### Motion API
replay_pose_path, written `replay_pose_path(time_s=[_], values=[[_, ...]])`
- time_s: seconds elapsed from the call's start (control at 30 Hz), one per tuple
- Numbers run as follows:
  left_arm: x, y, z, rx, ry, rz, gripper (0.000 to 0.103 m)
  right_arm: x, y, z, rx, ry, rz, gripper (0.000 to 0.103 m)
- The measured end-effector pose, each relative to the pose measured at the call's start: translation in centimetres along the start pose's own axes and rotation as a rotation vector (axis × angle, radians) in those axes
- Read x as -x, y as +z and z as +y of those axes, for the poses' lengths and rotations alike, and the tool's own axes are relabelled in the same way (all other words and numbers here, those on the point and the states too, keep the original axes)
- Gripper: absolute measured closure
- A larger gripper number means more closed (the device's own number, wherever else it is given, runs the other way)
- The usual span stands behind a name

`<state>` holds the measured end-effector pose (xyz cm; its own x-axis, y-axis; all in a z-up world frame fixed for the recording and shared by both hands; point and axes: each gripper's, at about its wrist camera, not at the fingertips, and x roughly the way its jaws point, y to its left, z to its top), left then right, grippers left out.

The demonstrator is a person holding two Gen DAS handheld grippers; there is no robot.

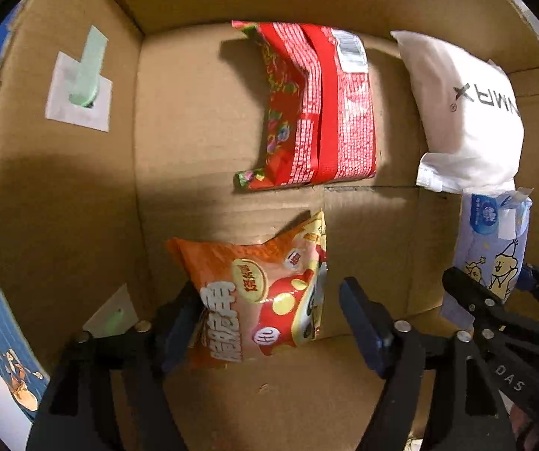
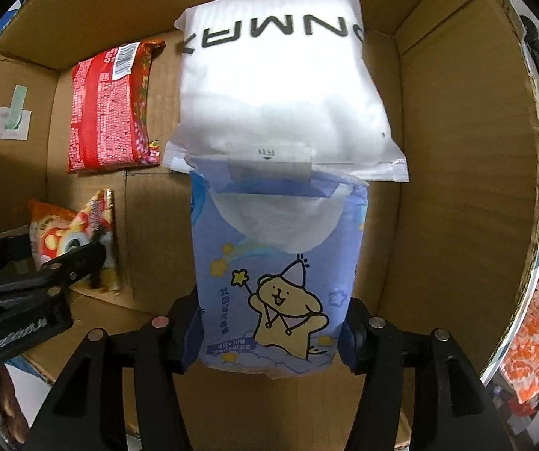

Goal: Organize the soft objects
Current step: 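Carry both items into the box and release them beside the others, then withdraw both tools from the box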

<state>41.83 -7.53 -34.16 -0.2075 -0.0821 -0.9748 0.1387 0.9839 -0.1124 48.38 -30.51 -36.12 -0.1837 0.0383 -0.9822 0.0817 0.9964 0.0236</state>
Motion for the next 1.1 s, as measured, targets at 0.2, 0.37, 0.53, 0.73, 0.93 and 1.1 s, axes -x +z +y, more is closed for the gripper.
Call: replay_pose_path(time_s=[0.2,0.37,0.53,0.73,0.93,1.1], values=[[1.5,-0.7,-0.4,0.007,-0.037,-0.038,0.014,0.1,-0.4,0.5,0.01,-0.013,-0.012,0.032],[2.7,-1.6,-1.4,-0.002,-0.027,-0.075,0.007,1.2,-1.2,1.5,0.002,-0.011,-0.037,0.017],[4.6,-3.0,-1.3,0.016,-0.045,-0.124,0.001,2.4,-2.3,0.8,-0.021,-0.017,-0.071,0.0],[6.8,-6.2,-1.0,0.029,-0.059,-0.192,0.001,4.7,-5.3,0.9,-0.031,-0.025,-0.135,0.0],[9.6,-7.6,0.2,0.018,-0.054,-0.25,0.001,8.4,-9.3,1.7,-0.02,-0.02,-0.223,0.0],[11.4,-7.6,1.6,0.023,-0.047,-0.324,0.001,11.9,-10.7,1.2,-0.016,-0.008,-0.289,0.0]])
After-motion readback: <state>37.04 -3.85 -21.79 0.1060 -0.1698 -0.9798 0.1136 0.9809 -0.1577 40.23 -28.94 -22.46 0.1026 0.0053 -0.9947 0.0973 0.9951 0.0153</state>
